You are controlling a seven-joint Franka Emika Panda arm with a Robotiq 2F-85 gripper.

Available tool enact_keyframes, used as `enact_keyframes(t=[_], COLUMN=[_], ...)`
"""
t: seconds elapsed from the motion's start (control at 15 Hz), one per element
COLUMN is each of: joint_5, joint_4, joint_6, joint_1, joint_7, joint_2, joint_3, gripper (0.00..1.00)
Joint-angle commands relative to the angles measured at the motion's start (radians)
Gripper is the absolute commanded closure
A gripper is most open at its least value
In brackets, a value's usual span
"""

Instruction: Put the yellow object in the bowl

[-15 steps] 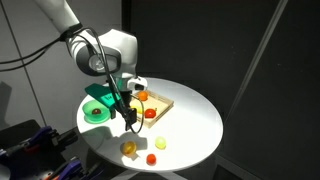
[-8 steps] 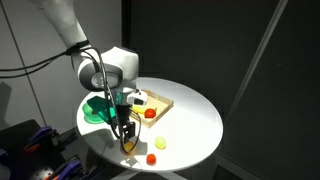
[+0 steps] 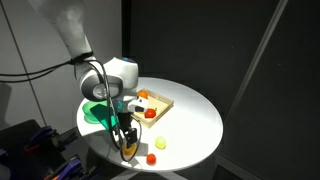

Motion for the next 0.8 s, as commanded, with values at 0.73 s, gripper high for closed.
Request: enact_keyframes(t=[0.73], joint_5=[0.026], joint_4=[0.119], joint_6=[0.023], joint_1=[-0.02], joint_7=[0.015], joint_2=[0.139], joint_3=[0.017], gripper=[0.0])
